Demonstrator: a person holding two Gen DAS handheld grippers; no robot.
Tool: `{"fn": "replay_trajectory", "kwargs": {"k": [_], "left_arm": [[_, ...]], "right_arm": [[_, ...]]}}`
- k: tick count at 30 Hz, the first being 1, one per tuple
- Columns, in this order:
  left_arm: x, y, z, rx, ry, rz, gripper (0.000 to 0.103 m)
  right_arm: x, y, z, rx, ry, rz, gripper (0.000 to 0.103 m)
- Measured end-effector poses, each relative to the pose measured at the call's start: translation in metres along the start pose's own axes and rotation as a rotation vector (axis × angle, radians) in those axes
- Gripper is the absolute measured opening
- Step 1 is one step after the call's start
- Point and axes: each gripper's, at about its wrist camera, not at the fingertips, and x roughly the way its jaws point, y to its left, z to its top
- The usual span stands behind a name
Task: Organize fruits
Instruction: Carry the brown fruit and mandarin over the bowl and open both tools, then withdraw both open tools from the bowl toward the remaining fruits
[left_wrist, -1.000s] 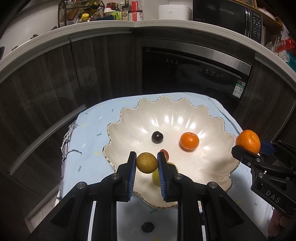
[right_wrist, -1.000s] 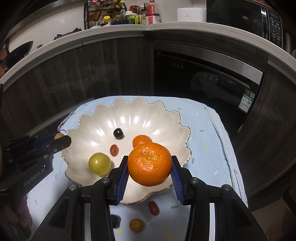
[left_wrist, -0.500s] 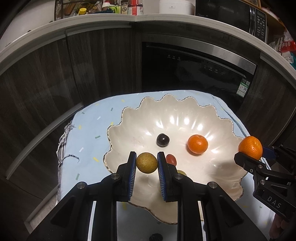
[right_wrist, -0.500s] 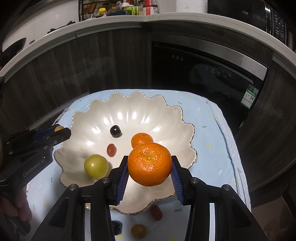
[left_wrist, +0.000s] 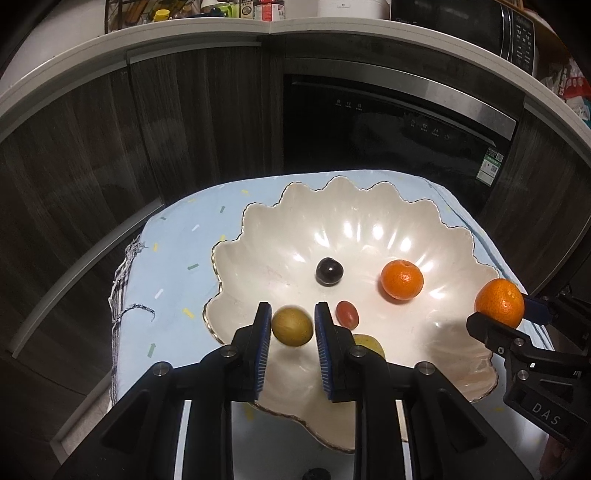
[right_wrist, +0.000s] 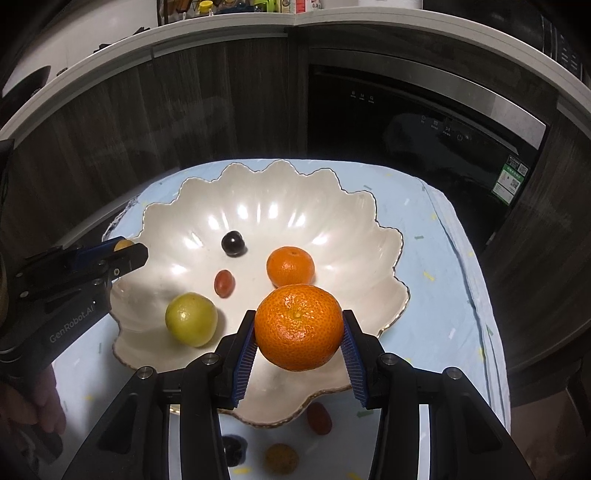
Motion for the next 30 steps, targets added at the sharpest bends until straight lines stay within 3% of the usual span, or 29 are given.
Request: {"fn": "replay_trajectory", "kwargs": {"k": [3,6,8,15,25,30], "left_arm": [[-0.003,0.0,0.0,-0.004,-0.008,0.009,0.045],[-0.006,-0.001,0.0,-0.003,-0.014,0.016,0.051],[-0.008,-0.001,0.0,-0.002,-0.016,0.021,0.057],[-0.017,-0.001,0.0,-0.007,-0.034,0.04,0.075],[-0.031,0.002,0.0,-0.021,-0.057,0.06,0.086],[-0.042,0.001,-0.001,-0.022,-0.074,0.073,0.089]], "right_arm": [[-0.001,0.0,0.0,0.003,-0.001,0.004,0.048],[-0.004,0.001,0.001,0.002,-0.021,-0.008,0.065],[-0.009,0.0,0.001,0.003,-0.046,-0.027,0.07],[-0.014,-0.003,0.004,0.015,-0.062,-0.048,0.071],[-0.025,-0.003,0.005,0.023,-0.084,-0.061,0.071],[-0.033,-0.003,0.005,0.026,-0.108,-0.071,0.077]]}}
